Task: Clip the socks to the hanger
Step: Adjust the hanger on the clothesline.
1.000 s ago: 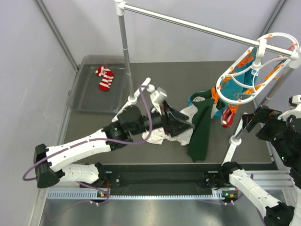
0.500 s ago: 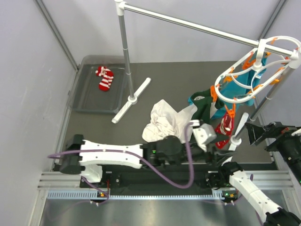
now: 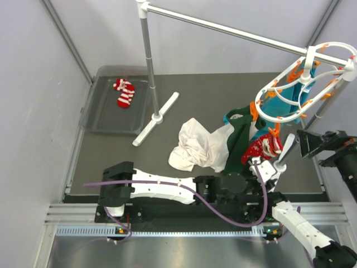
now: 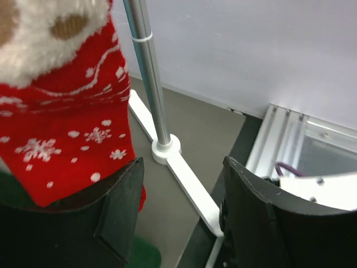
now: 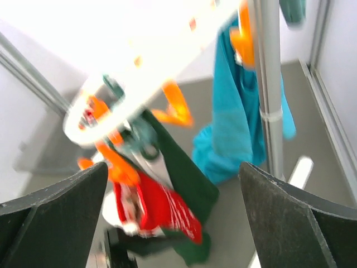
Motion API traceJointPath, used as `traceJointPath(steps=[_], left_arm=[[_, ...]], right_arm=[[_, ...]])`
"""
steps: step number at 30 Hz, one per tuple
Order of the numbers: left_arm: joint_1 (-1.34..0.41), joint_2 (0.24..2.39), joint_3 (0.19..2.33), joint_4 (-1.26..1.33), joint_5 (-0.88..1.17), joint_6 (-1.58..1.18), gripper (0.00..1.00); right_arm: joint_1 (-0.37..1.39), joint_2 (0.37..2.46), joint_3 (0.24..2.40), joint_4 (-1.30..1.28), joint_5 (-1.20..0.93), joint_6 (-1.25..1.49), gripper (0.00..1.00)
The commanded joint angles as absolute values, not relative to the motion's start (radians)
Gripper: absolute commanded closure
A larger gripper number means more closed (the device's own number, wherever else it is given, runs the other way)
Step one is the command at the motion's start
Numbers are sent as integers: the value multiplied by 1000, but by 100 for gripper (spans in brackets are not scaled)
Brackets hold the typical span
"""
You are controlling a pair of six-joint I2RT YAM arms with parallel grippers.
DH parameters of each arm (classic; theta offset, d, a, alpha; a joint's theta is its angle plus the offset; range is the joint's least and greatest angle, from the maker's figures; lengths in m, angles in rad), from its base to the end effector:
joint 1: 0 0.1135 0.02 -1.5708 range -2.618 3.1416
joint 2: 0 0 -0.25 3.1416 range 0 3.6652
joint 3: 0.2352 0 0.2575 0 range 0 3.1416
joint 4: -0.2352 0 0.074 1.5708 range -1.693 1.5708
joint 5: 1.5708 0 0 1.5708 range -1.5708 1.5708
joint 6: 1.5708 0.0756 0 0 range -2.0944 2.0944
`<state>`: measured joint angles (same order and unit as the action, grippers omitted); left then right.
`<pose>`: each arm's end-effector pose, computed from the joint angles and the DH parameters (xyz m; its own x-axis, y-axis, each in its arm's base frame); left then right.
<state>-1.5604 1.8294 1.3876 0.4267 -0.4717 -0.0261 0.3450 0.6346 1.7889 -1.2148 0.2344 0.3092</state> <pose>0.0393 -0.4769 0.3002 -0.0233 0.0030 -0.9997 0.8857 0.4638 -0.0192 0.0176 -0.0123 0.5061 -0.0879 0.2829 -0.9551 -0.0882 0.9528 0.2904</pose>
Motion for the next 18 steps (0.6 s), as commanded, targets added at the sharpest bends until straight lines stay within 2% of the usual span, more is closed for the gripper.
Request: traceJointPath(steps=[1, 6, 8, 12, 18], left_arm=[[-1565, 1675, 1336, 488, -385, -83, 36], [-1565, 1569, 1258, 445, -373, -139, 37], [-1565, 1523, 1243, 431, -373, -153, 37], [-1565, 1453, 1189, 430, -362, -189, 38], [-1565, 1379, 1157, 405, -388, -222, 39]], right_arm=[[356, 715, 1874, -1053, 255, 362, 1], [356, 758, 1859, -953, 227, 474, 9], [356, 758, 1835, -911, 207, 509, 17], [356, 753, 1787, -888, 227, 575, 25], [356, 742, 1724, -855, 235, 615, 28]])
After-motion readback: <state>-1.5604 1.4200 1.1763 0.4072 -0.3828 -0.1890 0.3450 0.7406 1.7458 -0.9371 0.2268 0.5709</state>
